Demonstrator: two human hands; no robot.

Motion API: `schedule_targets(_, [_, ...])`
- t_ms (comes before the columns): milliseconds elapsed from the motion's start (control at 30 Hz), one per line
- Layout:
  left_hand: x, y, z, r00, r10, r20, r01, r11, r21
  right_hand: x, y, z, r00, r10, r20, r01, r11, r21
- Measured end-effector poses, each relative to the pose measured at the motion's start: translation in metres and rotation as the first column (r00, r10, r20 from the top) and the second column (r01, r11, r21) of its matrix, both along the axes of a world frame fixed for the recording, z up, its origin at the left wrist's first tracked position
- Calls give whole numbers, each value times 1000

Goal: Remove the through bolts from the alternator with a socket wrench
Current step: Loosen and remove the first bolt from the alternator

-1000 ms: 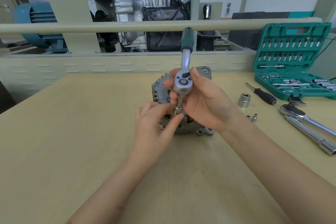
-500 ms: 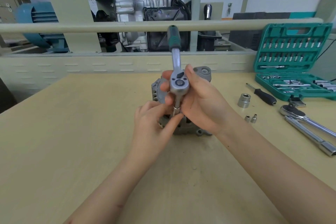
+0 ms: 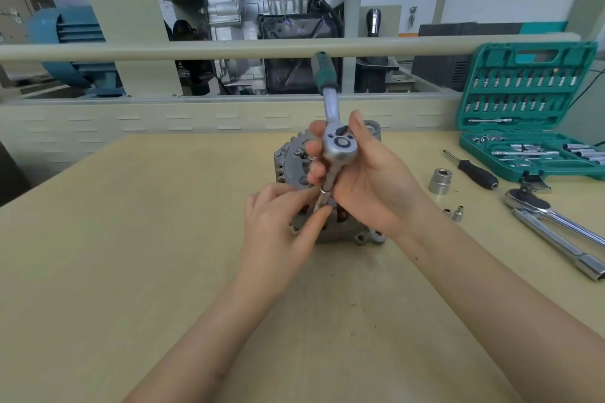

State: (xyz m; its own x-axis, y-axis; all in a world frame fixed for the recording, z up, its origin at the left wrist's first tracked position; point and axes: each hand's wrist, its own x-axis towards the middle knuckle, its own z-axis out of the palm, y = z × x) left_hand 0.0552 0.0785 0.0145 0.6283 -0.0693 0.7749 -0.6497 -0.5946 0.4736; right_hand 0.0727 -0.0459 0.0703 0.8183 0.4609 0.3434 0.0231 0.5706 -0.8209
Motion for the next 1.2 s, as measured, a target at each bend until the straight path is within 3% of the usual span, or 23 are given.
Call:
schedule_targets(300, [0, 1, 1, 996, 75, -45, -78, 995, -62, -2, 4, -4, 998, 41, 44, -46, 991, 123])
schedule_targets(467, [-1, -1, -1, 1000, -2, -10, 2, 1000, -8, -2, 2, -2, 1000, -5, 12, 5, 1000, 3])
schedule_targets(600, [-2, 1, 1, 999, 34, -25, -35, 999, -40, -6, 6, -1, 999, 12, 38, -9, 998, -63])
schedule_targets(833, [-1, -1, 1, 996, 74, -58, -79, 992, -94, -5, 6, -4, 999, 29, 46, -35, 991, 133])
schedule_targets(1000, [-1, 0, 0, 1000, -28, -15, 27, 999, -19, -5, 7, -2, 998, -52, 24, 52, 999, 3])
schedule_targets(1200, [0, 1, -1, 999, 30, -22, -31, 998, -50, -6, 8, -1, 997, -53, 48, 54, 998, -11])
